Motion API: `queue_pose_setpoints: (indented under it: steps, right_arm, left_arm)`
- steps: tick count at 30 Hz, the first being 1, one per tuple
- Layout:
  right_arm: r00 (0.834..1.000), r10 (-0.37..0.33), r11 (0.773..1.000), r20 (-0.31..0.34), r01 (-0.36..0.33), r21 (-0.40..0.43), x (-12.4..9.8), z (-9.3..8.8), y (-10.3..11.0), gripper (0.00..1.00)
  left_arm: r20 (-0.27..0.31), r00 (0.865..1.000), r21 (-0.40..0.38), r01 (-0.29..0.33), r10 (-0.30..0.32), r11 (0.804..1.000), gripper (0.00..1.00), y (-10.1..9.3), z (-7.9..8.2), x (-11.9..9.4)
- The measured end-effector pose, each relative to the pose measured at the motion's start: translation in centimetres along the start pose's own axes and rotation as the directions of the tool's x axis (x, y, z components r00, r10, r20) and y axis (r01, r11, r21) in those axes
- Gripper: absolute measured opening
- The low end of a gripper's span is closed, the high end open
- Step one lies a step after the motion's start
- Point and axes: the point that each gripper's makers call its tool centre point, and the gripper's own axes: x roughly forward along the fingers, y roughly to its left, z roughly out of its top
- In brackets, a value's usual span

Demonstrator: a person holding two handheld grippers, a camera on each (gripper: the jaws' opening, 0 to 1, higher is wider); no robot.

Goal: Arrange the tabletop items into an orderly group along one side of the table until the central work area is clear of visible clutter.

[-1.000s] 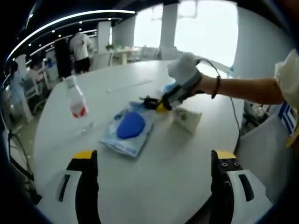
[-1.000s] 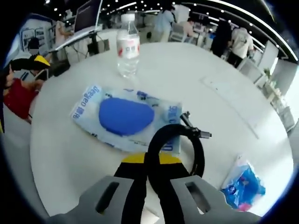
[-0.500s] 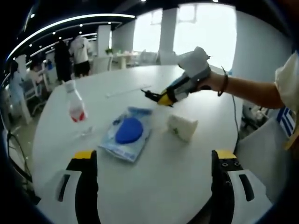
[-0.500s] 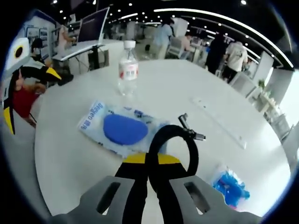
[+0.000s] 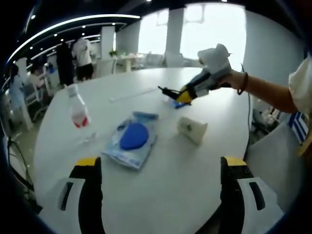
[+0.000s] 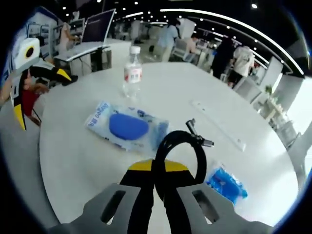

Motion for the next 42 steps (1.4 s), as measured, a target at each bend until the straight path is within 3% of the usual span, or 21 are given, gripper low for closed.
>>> queue_pose_setpoints:
  steps: [9, 18, 28, 32, 35, 42]
  right_arm:
    - [0.998, -0.014, 1.000, -0.059, 0.014, 0.000, -1.2, -2.5, -0.6, 0.05]
    - [0.995, 0.017, 1.000, -0.097, -0.019, -0.024, -1.7, -4.5, 0.2, 0.05]
    - [0.989, 0.030, 0.991, -0.141, -0.048, -0.124, -1.7, -6.5, 0.6, 0.05]
    - [0.983, 0.040, 0.979, -0.177, -0.074, -0.190, -1.2, -7.7, 1.1, 0.05]
    - [0.978, 0.030, 0.958, -0.206, -0.087, -0.274, -0.8, -8.2, 1.3, 0.05]
    - [0.972, 0.031, 0.939, -0.231, -0.107, -0.327, 0.2, -8.8, 1.6, 0.05]
  left_arm:
    - [-0.003, 1.000, 0.006, 0.000, 0.000, 1.000, 0.98, -0.1, 0.0, 0.0]
    - [-0.010, 1.000, 0.009, 0.004, -0.004, 1.000, 0.98, -0.2, -0.2, 0.0]
    - [0.004, 1.000, 0.001, 0.003, -0.003, 1.000, 0.98, 0.0, 0.0, -0.1]
    - [-0.002, 1.000, 0.002, -0.002, 0.002, 1.000, 0.97, 0.1, -0.1, -0.1]
    - [-0.005, 1.000, 0.001, -0.003, 0.003, 1.000, 0.97, 0.1, -0.2, -0.1]
    - [0.019, 1.000, -0.016, -0.001, 0.001, 1.000, 0.98, 0.2, 0.2, -0.3]
